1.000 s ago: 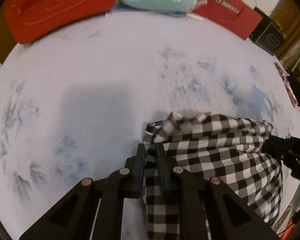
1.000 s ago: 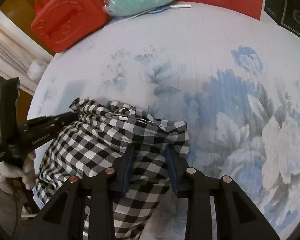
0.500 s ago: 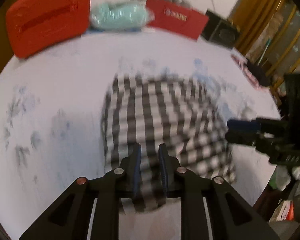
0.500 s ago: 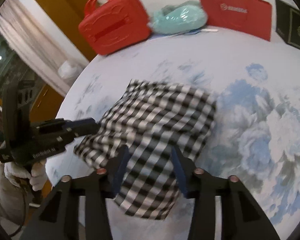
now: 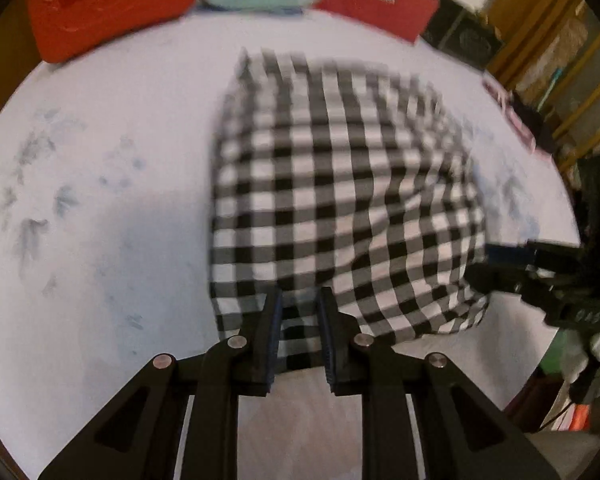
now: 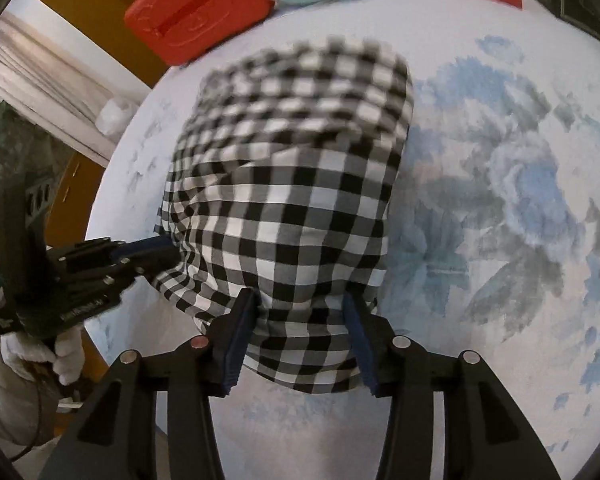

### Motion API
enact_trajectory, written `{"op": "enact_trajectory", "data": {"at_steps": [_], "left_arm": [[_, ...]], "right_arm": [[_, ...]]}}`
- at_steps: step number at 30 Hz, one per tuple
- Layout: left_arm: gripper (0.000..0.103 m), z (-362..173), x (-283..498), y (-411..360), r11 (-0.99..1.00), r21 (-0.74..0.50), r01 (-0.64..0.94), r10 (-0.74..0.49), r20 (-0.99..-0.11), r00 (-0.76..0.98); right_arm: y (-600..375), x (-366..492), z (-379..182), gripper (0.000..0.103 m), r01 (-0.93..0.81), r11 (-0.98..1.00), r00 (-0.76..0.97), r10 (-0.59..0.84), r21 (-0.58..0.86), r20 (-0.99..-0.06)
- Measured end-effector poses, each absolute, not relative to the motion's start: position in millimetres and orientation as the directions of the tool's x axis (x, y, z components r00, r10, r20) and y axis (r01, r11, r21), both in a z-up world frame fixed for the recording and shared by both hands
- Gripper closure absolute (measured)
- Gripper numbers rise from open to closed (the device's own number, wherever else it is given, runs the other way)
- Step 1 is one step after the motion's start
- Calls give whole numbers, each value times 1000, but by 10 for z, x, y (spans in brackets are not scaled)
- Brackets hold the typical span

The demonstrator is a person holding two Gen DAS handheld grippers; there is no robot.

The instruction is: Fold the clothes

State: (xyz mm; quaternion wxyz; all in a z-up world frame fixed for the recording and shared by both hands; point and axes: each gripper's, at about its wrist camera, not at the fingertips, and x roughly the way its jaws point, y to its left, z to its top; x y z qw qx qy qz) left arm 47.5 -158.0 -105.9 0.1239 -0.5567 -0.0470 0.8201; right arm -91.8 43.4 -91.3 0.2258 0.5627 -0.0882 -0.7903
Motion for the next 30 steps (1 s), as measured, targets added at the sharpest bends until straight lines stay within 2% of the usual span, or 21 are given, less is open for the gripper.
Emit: {"op": "enact_trajectory", "data": {"at_steps": [1,2,4,5,15,18,22,26,30], "left_arm": [[74,-980,457,-1613,-966,-213,-145,253,-891,-377],[61,-924,424,-1649,-968,-213,-135,249,-882,-400],[56,-885,337,-1709,-970,-217,-113,244,-872,-425],[56,-895,286,-1734,-970,-220,-102,243,-870,-428],[55,-1287,-115,-1754,-965,-261,-37,257,-901,-348],[54,-1299,-134,-1771,-964,-266,-26,258,-897,-358],[53,-1220,-118,-1930,-956,-294,-20,278,-878,-390],[53,-1312,-178,-1925,-942,-333,-47,327,-873,-363],[53,-1411,-162,-1930,-937,-342,-72,344,-868,-358]], "right_arm": [[456,-916,-842,52,262,-889,-285,-442,375,-850],[489,-926,-792,38,257,-893,-303,-436,368,-847],[560,-950,-705,21,242,-900,-339,-428,362,-838],[611,-988,-687,20,228,-899,-352,-434,374,-829],[783,-1293,-894,20,137,-882,-347,-468,450,-813],[740,-1335,-886,28,152,-872,-353,-487,464,-799],[693,-1402,-890,30,155,-870,-349,-492,469,-798],[684,-1513,-981,41,138,-863,-335,-503,487,-797],[668,-1617,-1060,43,127,-852,-330,-519,508,-789]]}}
